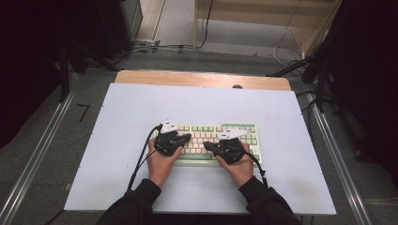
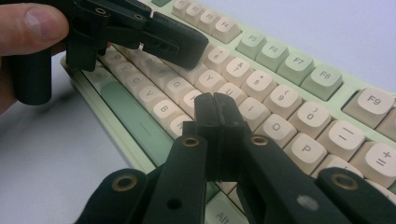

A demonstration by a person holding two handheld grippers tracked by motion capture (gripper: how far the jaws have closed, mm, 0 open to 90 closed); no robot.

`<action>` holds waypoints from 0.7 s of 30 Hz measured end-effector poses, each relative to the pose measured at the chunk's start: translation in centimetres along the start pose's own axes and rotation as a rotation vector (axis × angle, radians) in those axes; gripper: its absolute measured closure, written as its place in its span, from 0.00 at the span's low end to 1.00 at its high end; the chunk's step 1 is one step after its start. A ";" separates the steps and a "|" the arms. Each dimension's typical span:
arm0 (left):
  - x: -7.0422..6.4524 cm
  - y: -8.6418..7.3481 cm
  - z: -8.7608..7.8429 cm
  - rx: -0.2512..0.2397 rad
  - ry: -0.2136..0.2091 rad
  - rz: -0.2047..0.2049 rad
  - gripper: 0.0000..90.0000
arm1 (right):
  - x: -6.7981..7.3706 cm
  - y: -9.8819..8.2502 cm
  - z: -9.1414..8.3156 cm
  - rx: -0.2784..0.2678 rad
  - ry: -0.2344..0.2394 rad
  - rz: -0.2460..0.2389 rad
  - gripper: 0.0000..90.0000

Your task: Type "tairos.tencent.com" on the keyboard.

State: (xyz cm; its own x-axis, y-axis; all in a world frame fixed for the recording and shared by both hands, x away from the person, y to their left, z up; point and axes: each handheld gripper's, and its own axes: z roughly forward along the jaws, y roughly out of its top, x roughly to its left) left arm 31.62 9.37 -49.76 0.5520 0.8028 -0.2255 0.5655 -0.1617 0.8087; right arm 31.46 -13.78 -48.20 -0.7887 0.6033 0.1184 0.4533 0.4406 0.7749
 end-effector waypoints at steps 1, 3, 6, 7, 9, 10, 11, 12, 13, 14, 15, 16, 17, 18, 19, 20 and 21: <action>0.0 0.0 0.0 0.003 0.005 0.001 1.00 | 0.0 0.0 0.0 0.000 -0.001 0.000 0.98; -0.1 0.1 0.2 0.023 0.015 0.009 1.00 | 0.0 0.0 0.0 0.000 0.000 0.000 0.98; -0.1 0.1 0.2 0.024 0.013 0.010 1.00 | 0.0 0.0 0.1 0.001 0.001 0.000 0.98; -0.1 0.1 0.2 0.021 0.011 0.008 1.00 | 0.1 0.0 0.1 0.001 0.002 0.000 0.98; -0.1 0.2 -0.1 0.010 0.006 0.006 1.00 | 0.0 0.0 0.0 0.000 0.001 0.001 0.98; -0.1 0.2 -0.2 0.002 0.003 0.003 1.00 | 0.0 0.0 0.0 0.000 0.001 0.000 0.98; -0.1 0.3 -0.4 -0.003 0.001 0.002 1.00 | 0.0 0.0 0.0 -0.001 0.001 0.000 0.98; -0.1 0.3 -0.5 -0.006 -0.002 0.002 1.00 | 0.0 0.0 0.0 -0.001 0.001 0.001 0.98; -0.1 0.3 -0.6 -0.007 -0.001 0.003 1.00 | 0.0 0.0 0.0 -0.002 0.001 0.001 0.98; -0.1 0.3 -0.7 -0.010 -0.003 0.000 1.00 | 0.0 0.0 0.0 -0.002 0.001 0.001 0.98; -0.1 0.4 -0.8 -0.013 -0.004 -0.003 1.00 | -0.1 0.0 0.0 -0.001 0.002 -0.001 0.98; 0.0 0.4 -0.9 -0.016 -0.004 -0.002 1.00 | 0.0 0.0 0.0 -0.003 0.002 0.001 0.98; 0.0 0.4 -1.0 -0.021 -0.007 -0.007 1.00 | 0.0 0.0 -0.1 -0.003 0.004 0.002 0.98; 0.1 0.4 -1.2 -0.021 -0.011 -0.009 1.00 | -0.1 0.0 -0.1 -0.004 0.003 0.001 0.98; 0.1 0.4 -1.3 -0.025 -0.014 -0.012 1.00 | -0.1 0.0 -0.1 -0.004 0.002 0.003 0.98; 0.1 0.4 -1.4 -0.028 -0.012 -0.015 1.00 | -0.1 0.0 -0.2 -0.005 0.002 0.006 0.98; 0.2 0.4 -1.5 -0.031 -0.012 -0.014 1.00 | -0.1 0.0 -0.2 -0.005 0.001 0.005 0.98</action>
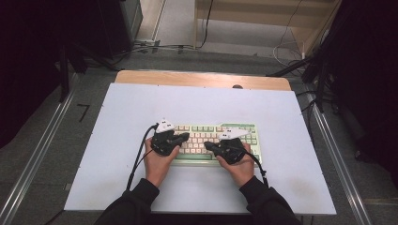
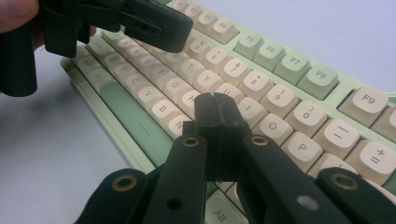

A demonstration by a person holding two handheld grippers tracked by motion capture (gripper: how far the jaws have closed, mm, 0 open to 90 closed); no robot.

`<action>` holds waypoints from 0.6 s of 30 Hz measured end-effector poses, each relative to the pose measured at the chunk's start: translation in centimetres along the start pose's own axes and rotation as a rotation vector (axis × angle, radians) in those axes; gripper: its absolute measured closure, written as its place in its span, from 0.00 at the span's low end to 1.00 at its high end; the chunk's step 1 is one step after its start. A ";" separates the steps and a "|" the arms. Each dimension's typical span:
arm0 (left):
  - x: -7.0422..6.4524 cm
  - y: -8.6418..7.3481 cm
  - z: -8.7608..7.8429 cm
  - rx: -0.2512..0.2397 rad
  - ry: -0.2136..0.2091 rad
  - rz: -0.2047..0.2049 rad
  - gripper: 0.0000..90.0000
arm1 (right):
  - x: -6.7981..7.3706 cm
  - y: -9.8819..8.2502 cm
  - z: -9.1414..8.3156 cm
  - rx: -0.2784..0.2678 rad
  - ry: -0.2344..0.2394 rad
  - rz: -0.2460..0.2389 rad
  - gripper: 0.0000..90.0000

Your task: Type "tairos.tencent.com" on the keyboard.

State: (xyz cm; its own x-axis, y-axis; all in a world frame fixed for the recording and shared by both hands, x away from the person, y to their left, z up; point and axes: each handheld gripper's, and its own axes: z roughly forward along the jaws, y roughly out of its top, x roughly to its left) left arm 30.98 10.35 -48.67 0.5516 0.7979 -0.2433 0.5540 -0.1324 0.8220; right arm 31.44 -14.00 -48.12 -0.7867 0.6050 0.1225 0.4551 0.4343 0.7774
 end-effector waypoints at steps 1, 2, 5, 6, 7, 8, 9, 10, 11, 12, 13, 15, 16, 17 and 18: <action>0.0 0.0 -0.1 0.000 -0.001 -0.002 1.00 | 0.0 0.0 0.0 -0.001 -0.001 0.000 0.98; 0.1 0.0 -0.3 -0.004 0.001 -0.005 1.00 | -0.1 0.0 -0.1 -0.002 -0.001 0.000 0.98; 0.3 0.0 -0.6 -0.007 0.000 -0.007 1.00 | -0.1 0.0 -0.2 -0.003 -0.003 -0.002 0.98; 0.3 -0.1 -0.7 -0.009 -0.001 -0.009 1.00 | -0.1 0.0 -0.2 -0.003 -0.004 0.000 0.98; 0.4 -0.1 -0.8 -0.010 0.000 -0.010 1.00 | -0.1 0.0 -0.2 -0.002 -0.004 0.001 0.98; 0.4 -0.1 -0.9 -0.010 0.001 -0.011 1.00 | -0.2 0.0 -0.3 -0.004 -0.004 0.002 0.98; 0.5 -0.1 -1.0 -0.011 0.001 -0.012 1.00 | -0.2 -0.1 -0.3 -0.004 -0.004 0.002 0.98; 0.5 -0.1 -1.1 -0.013 0.001 -0.014 1.00 | -0.2 -0.1 -0.3 -0.003 -0.005 0.002 0.98; 0.6 -0.1 -1.2 -0.014 0.001 -0.014 1.00 | -0.2 -0.1 -0.3 -0.003 -0.005 0.002 0.98; 0.6 -0.1 -1.3 -0.017 0.001 -0.014 1.00 | -0.2 -0.1 -0.3 -0.003 -0.006 0.003 0.98; 0.7 -0.1 -1.4 -0.016 0.004 -0.017 1.00 | -0.2 -0.1 -0.3 -0.004 -0.006 0.004 0.98; 0.7 -0.2 -1.5 -0.020 0.002 -0.017 1.00 | -0.2 -0.2 -0.4 -0.002 -0.007 0.003 0.98; 0.8 -0.2 -1.5 -0.019 0.001 -0.017 1.00 | -0.3 -0.2 -0.4 -0.001 -0.008 0.003 0.98; 0.8 -0.2 -1.6 -0.018 0.003 -0.019 1.00 | -0.3 -0.2 -0.4 0.000 -0.010 0.003 0.98; 0.8 -0.2 -1.6 -0.019 0.001 -0.017 1.00 | -0.3 -0.2 -0.4 0.000 -0.011 0.004 0.98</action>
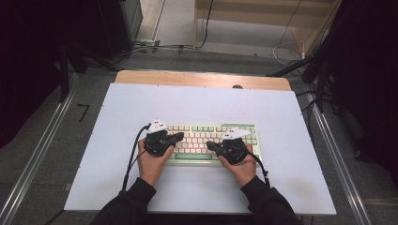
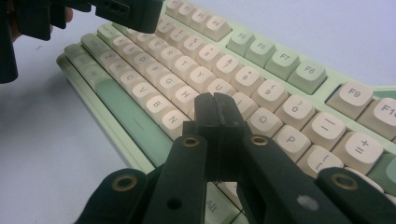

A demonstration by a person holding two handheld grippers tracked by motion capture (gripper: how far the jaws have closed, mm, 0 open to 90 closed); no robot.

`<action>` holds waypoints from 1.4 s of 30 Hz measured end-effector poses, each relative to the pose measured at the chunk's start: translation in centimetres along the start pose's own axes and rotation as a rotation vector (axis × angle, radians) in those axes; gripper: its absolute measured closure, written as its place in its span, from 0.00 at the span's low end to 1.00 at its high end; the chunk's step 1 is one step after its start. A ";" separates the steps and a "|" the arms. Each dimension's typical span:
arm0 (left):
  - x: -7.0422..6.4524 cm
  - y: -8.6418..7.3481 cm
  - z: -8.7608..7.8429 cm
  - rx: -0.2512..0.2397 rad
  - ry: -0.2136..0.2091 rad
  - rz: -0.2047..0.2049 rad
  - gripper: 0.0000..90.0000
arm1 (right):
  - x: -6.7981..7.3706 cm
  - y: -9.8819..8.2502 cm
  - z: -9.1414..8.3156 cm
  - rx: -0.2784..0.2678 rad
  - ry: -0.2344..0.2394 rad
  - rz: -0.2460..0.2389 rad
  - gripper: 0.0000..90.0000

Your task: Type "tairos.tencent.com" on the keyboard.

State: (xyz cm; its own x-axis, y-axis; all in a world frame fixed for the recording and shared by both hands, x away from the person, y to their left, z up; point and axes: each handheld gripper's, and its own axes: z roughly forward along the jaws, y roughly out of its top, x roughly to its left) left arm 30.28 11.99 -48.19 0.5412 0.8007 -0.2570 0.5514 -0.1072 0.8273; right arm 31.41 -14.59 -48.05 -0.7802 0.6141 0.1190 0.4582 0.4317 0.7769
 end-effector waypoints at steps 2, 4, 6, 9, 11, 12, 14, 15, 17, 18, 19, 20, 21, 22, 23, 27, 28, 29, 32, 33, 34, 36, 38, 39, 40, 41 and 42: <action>0.0 0.0 -0.1 -0.002 0.000 -0.002 1.00 | -0.1 -0.1 -0.1 0.000 -0.002 -0.001 0.98; 0.1 -0.1 -0.2 -0.002 0.000 -0.001 1.00 | -0.2 -0.2 -0.2 0.000 -0.004 0.001 0.98; 0.1 -0.1 -0.3 -0.004 -0.001 -0.004 1.00 | -0.3 -0.3 -0.4 0.003 -0.007 0.002 0.98; 0.1 -0.1 -0.5 -0.005 -0.001 -0.004 1.00 | -0.5 -0.5 -0.6 0.005 -0.015 0.001 0.98; 0.2 -0.1 -0.7 -0.007 -0.002 -0.003 1.00 | -0.6 -0.7 -0.8 0.009 -0.022 0.003 0.98; 0.2 -0.1 -0.8 -0.009 0.000 -0.006 1.00 | -0.7 -0.8 -0.8 0.012 -0.024 0.008 0.98; 0.3 -0.1 -0.9 -0.008 0.000 -0.004 1.00 | -0.9 -0.9 -1.0 0.016 -0.030 0.008 0.98; 0.4 -0.2 -1.0 -0.008 0.002 -0.005 1.00 | -1.0 -1.0 -1.0 0.019 -0.033 0.009 0.98; 0.4 -0.2 -1.0 -0.010 0.001 -0.006 1.00 | -1.1 -1.2 -1.1 0.029 -0.037 0.011 0.98; 0.4 -0.2 -1.0 -0.011 0.001 -0.007 1.00 | -1.1 -1.3 -1.0 0.035 -0.039 0.013 0.98; 0.4 -0.2 -1.0 -0.010 0.001 -0.007 1.00 | -1.2 -1.4 -1.0 0.040 -0.040 0.010 0.98; 0.4 -0.2 -1.0 -0.011 0.001 -0.009 1.00 | -1.2 -1.4 -0.9 0.046 -0.040 0.009 0.98; 0.4 -0.2 -1.0 -0.011 0.000 -0.008 1.00 | -1.2 -1.5 -0.8 0.054 -0.040 0.007 0.98; 0.4 -0.2 -1.0 -0.011 0.000 -0.008 1.00 | -1.1 -1.5 -0.7 0.061 -0.041 0.003 0.98; 0.4 -0.2 -1.0 -0.009 0.000 -0.007 1.00 | -1.1 -1.6 -0.6 0.073 -0.047 -0.004 0.98; 0.3 -0.3 -1.1 -0.006 -0.002 -0.003 1.00 | -1.0 -1.5 -0.6 0.066 -0.047 -0.004 0.98; 0.3 -0.3 -1.1 -0.007 -0.005 -0.001 1.00 | -1.0 -1.4 -0.8 0.053 -0.042 -0.003 0.98; 0.3 -0.3 -1.1 -0.006 -0.008 -0.002 1.00 | -1.1 -1.3 -0.9 0.043 -0.041 0.003 0.98; 0.2 -0.4 -1.2 0.004 -0.013 0.006 1.00 | -1.0 -1.1 -1.1 0.020 -0.039 0.010 0.98; 0.2 -0.5 -1.2 0.006 -0.015 0.005 1.00 | -1.1 -1.0 -1.1 0.017 -0.037 0.013 0.98; 0.2 -0.5 -1.3 0.008 -0.016 0.006 1.00 | -1.1 -1.0 -1.1 0.014 -0.035 0.010 0.98; 0.2 -0.6 -1.4 0.013 -0.018 0.009 1.00 | -1.1 -0.9 -1.0 0.011 -0.034 0.015 0.98; 0.2 -0.6 -1.5 0.015 -0.020 0.010 1.00 | -1.0 -0.8 -0.9 0.010 -0.033 0.015 0.98; 0.1 -0.6 -1.5 0.017 -0.022 0.012 1.00 | -1.0 -0.8 -0.9 0.008 -0.033 0.014 0.98; 0.1 -0.7 -1.5 0.019 -0.026 0.012 1.00 | -1.1 -0.7 -0.8 0.007 -0.033 0.014 0.98; 0.0 -0.7 -1.5 0.019 -0.027 0.011 1.00 | -1.1 -0.7 -0.8 0.005 -0.033 0.016 0.98; 0.0 -0.8 -1.5 0.022 -0.029 0.013 1.00 | -1.1 -0.6 -0.7 0.003 -0.033 0.018 0.98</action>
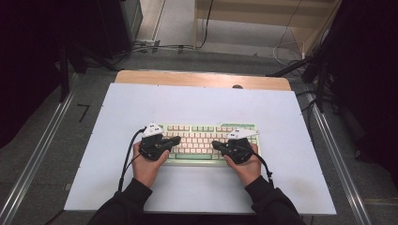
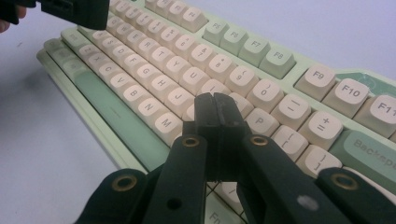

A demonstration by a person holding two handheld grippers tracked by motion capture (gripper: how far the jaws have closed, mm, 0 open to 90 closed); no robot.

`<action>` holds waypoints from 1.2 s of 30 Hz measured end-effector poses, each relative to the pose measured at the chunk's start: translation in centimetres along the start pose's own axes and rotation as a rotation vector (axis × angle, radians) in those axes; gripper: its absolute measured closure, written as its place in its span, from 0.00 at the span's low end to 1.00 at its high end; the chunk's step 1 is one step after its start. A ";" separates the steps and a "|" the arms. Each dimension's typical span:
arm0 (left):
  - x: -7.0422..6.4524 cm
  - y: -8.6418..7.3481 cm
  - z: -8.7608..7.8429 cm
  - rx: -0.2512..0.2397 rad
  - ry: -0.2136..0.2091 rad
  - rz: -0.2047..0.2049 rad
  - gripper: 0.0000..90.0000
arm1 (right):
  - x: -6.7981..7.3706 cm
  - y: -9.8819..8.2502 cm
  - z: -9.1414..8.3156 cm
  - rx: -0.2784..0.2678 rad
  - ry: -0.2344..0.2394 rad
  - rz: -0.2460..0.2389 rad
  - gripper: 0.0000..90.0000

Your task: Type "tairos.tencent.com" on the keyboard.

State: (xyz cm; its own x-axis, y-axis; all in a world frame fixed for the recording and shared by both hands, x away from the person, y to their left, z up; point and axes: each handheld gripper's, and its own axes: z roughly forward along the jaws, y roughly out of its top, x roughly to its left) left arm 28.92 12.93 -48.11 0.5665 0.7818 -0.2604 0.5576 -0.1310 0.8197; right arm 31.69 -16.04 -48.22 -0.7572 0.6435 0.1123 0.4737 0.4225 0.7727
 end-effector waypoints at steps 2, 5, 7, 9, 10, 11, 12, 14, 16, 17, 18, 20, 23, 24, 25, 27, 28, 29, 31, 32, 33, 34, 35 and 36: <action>0.0 -0.1 0.0 0.005 0.001 0.004 1.00 | -0.1 0.1 0.1 -0.003 0.002 0.003 0.98; 0.0 -0.2 -0.1 0.003 0.002 0.002 1.00 | -0.2 0.2 0.2 -0.007 0.000 0.007 0.98; 0.0 -0.3 -0.2 0.008 -0.001 0.003 1.00 | -0.2 0.4 0.2 -0.011 -0.002 0.010 0.98; -0.1 -0.4 -0.2 0.010 -0.002 0.002 1.00 | -0.2 0.4 0.3 -0.012 -0.005 0.009 0.98; -0.2 -0.4 -0.1 0.012 -0.004 0.002 1.00 | -0.3 0.5 0.4 -0.012 -0.005 0.011 0.98; -0.2 -0.5 -0.1 0.015 -0.004 0.006 1.00 | -0.3 0.5 0.4 -0.012 -0.006 0.009 0.98; -0.2 -0.5 -0.1 0.017 -0.005 0.006 1.00 | -0.3 0.5 0.5 -0.014 -0.007 0.013 0.98; -0.3 -0.6 -0.1 0.021 -0.007 0.004 1.00 | -0.4 0.6 0.5 -0.016 -0.009 0.015 0.98; -0.3 -0.6 0.0 0.026 -0.010 0.006 1.00 | -0.4 0.6 0.6 -0.018 -0.009 0.017 0.98; -0.3 -0.7 0.1 0.030 -0.011 0.005 1.00 | -0.4 0.7 0.6 -0.017 -0.010 0.016 0.98; -0.3 -0.7 0.1 0.033 -0.011 0.008 1.00 | -0.4 0.7 0.7 -0.018 -0.011 0.017 0.98; -0.4 -0.8 0.3 0.043 -0.013 0.010 1.00 | -0.5 0.7 0.8 -0.018 -0.013 0.017 0.98; -0.5 -1.0 0.6 0.052 -0.015 0.015 1.00 | -0.5 0.8 0.9 -0.020 -0.015 0.018 0.98; -0.5 -1.0 0.6 0.055 -0.014 0.016 1.00 | -0.5 0.8 0.9 -0.021 -0.016 0.019 0.98; -0.5 -1.0 0.7 0.057 -0.017 0.014 1.00 | -0.5 0.9 0.9 -0.022 -0.017 0.018 0.98; -0.6 -1.1 0.8 0.064 -0.016 0.017 1.00 | -0.5 0.9 0.9 -0.024 -0.017 0.017 0.98; -0.6 -1.1 0.8 0.069 -0.018 0.020 1.00 | -0.5 0.9 1.0 -0.024 -0.017 0.016 0.98; -0.6 -1.1 0.9 0.071 -0.018 0.020 1.00 | -0.5 0.9 1.0 -0.023 -0.017 0.018 0.98; -0.6 -1.1 1.0 0.075 -0.016 0.023 1.00 | -0.5 1.0 1.0 -0.023 -0.018 0.020 0.98; -0.6 -1.2 1.0 0.079 -0.016 0.023 1.00 | -0.5 1.0 1.0 -0.024 -0.018 0.020 0.98; -0.6 -1.2 1.1 0.082 -0.017 0.025 1.00 | -0.6 1.0 1.0 -0.025 -0.018 0.021 0.98; -0.6 -1.2 1.1 0.088 -0.014 0.031 1.00 | -0.6 1.0 1.0 -0.027 -0.018 0.022 0.98; -0.6 -1.3 1.2 0.091 -0.014 0.031 1.00 | -0.6 1.0 1.0 -0.026 -0.018 0.023 0.98; -0.7 -1.3 1.2 0.092 -0.013 0.030 1.00 | -0.6 1.0 0.9 -0.026 -0.018 0.023 0.98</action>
State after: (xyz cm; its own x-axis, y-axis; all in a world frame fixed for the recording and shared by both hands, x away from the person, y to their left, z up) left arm 28.59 11.83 -49.60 0.5913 0.7687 -0.2439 0.5937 -0.2102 0.7768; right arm 33.01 -15.39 -48.11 -0.7379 0.6644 0.1188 0.4785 0.3908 0.7863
